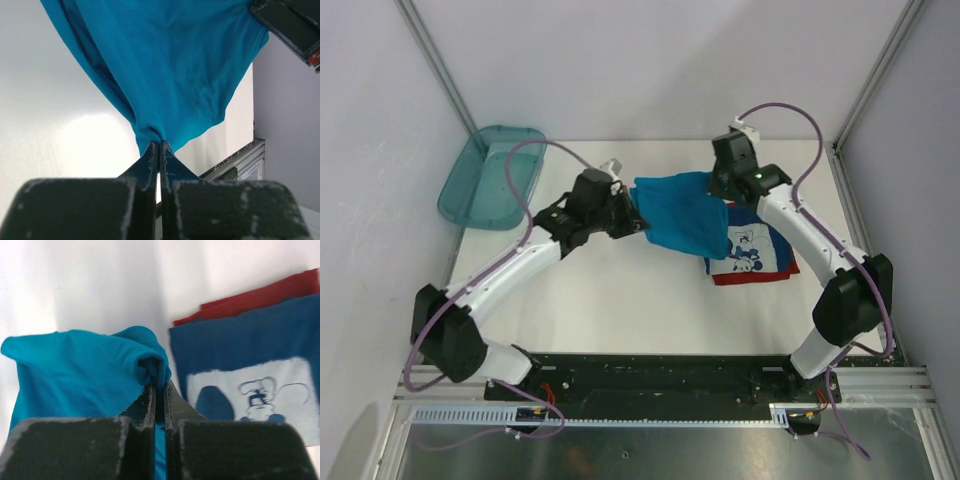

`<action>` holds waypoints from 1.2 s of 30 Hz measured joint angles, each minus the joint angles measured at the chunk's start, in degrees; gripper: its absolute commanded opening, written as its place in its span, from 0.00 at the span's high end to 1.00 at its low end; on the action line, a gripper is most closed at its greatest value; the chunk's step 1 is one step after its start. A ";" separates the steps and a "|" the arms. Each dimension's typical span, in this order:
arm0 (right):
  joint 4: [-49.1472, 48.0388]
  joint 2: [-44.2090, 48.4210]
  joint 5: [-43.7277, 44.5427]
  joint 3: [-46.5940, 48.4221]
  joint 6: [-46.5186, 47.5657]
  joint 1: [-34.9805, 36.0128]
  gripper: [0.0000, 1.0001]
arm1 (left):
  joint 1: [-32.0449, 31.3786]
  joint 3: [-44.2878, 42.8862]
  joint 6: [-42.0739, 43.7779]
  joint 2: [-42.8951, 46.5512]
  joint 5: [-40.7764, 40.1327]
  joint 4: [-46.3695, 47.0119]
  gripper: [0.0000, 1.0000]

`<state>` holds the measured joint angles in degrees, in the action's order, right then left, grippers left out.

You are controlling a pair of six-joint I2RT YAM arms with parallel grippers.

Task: Fold and stack the t-shirts
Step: Put the neatly folded tshirt into the corner of the board with both arms

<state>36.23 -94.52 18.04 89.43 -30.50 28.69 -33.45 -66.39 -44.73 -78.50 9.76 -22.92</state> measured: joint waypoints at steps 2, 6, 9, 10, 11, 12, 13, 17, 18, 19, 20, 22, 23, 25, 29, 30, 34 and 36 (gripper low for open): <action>0.02 0.72 -0.55 -0.59 0.55 -2.80 1.00 | -1.97 -2.82 -0.44 -3.19 -0.63 0.17 1.00; 0.24 1.11 -1.22 -1.33 1.55 -8.20 1.00 | -5.38 -8.39 -1.36 -10.01 -1.25 0.63 1.00; 0.81 1.11 -1.86 -1.55 2.34 -11.58 1.00 | -7.58 -12.22 -1.86 -14.84 -1.62 0.98 1.00; 0.96 1.14 -1.99 -1.62 2.45 -12.28 1.00 | -8.28 -13.49 -1.95 -16.39 -1.64 1.11 1.00; 1.09 1.20 -2.14 -1.75 2.78 -13.29 1.00 | -8.96 -14.71 -2.03 -17.86 -1.66 1.27 1.00; 1.25 1.22 -2.29 -1.90 3.13 -14.14 1.00 | -9.51 -15.67 -2.14 -19.02 -1.66 1.33 1.00; 1.36 1.29 -2.45 -2.12 3.34 -14.86 1.00 | -10.21 -16.90 -2.34 -20.39 -1.64 1.36 1.00; 1.90 1.33 -2.49 -2.60 4.02 -17.22 1.00 | -12.59 -20.94 -2.97 -25.11 -1.60 1.60 1.00; 1.92 1.38 -2.49 -2.73 4.11 -17.70 1.00 | -13.07 -21.79 -3.13 -26.21 -1.60 1.77 1.00; 1.90 1.42 -2.49 -2.93 4.26 -18.27 1.00 | -13.46 -22.49 -3.30 -27.19 -1.60 1.86 1.00; 1.90 1.42 -2.51 -3.15 4.37 -18.78 1.00 | -13.79 -23.10 -3.34 -28.06 -1.57 1.86 1.00; 1.90 1.42 -2.69 -3.63 4.63 -19.63 1.00 | -14.34 -24.11 -3.37 -29.55 -1.55 1.90 1.00; 1.86 1.42 -2.82 -4.02 4.68 -20.17 1.00 | -14.53 -24.48 -3.41 -30.18 -1.55 1.95 1.00; 1.99 1.42 -2.93 -4.37 4.72 -20.87 1.00 | -14.84 -24.92 -3.50 -31.12 -1.49 2.05 1.00; 1.79 1.42 -3.02 -4.79 4.74 -22.03 1.00 | -15.06 -25.38 -3.89 -32.70 -1.42 2.27 1.00; 1.70 1.42 -3.15 -4.87 4.76 -22.27 1.00 | -15.08 -25.46 -3.93 -33.00 -1.42 2.25 1.00; 1.55 1.42 -3.96 -5.01 4.96 -22.99 1.00 | -15.28 -25.57 -3.96 -33.88 -1.40 2.27 1.00; 1.40 1.36 -4.26 -5.01 5.11 -23.41 1.00 | -15.39 -25.57 -3.98 -34.03 -1.31 2.27 1.00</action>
<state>37.63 -93.17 13.78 84.42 -25.39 5.28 -48.84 -91.96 -48.71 -112.53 8.45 -20.64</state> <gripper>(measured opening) 0.042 0.008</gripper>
